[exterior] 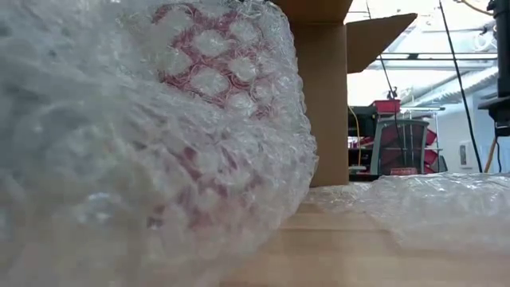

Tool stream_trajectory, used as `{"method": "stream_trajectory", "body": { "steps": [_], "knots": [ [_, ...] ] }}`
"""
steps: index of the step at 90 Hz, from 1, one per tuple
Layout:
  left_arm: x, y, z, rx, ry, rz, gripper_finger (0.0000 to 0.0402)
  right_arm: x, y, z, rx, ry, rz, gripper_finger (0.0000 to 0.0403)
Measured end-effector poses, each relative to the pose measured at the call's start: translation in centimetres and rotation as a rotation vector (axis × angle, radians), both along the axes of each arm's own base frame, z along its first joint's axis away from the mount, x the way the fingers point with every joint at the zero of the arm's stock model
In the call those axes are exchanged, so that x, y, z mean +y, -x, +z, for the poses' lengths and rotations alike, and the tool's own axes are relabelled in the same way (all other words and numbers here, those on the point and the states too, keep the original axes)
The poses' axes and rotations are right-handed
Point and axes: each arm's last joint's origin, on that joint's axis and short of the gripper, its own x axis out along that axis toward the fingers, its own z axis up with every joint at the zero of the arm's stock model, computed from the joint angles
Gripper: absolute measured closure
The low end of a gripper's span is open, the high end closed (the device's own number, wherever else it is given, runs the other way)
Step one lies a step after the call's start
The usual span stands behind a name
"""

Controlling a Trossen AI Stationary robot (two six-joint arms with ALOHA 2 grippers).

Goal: Wrap mug
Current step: Wrap the red patterned mug with bubble wrap

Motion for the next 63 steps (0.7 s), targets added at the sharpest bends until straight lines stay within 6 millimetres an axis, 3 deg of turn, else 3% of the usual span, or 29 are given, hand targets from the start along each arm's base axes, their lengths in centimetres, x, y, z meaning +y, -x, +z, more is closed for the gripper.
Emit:
{"method": "stream_trajectory", "body": {
  "steps": [15,24,31,44,55,63],
  "knots": [
    [-0.1,-2.2,-2.4,0.013,0.006,-0.003,0.0401,-0.6,2.5,4.2,-0.003,-0.155,-0.094,0.0206],
    [0.0,-3.2,-3.2,0.003,0.015,0.002,0.0401,-0.5,2.4,6.5,-0.205,-0.166,-0.080,0.0206],
    [0.2,-3.8,-3.7,0.009,0.011,0.016,0.0401,-0.1,1.5,7.2,-0.364,-0.119,-0.017,0.0206],
    [0.5,-4.1,-4.1,0.020,-0.009,0.024,0.0401,1.0,-1.1,4.8,-0.442,-0.024,0.095,0.0206],
    [0.4,-4.0,-4.1,0.014,-0.037,-0.017,0.0401,1.1,-2.7,0.9,-0.334,0.043,0.125,0.0206],
    [0.3,-4.0,-4.2,0.017,-0.037,-0.049,0.0401,0.7,-3.1,-0.6,-0.261,0.077,0.113,0.0206]
  ]
}}
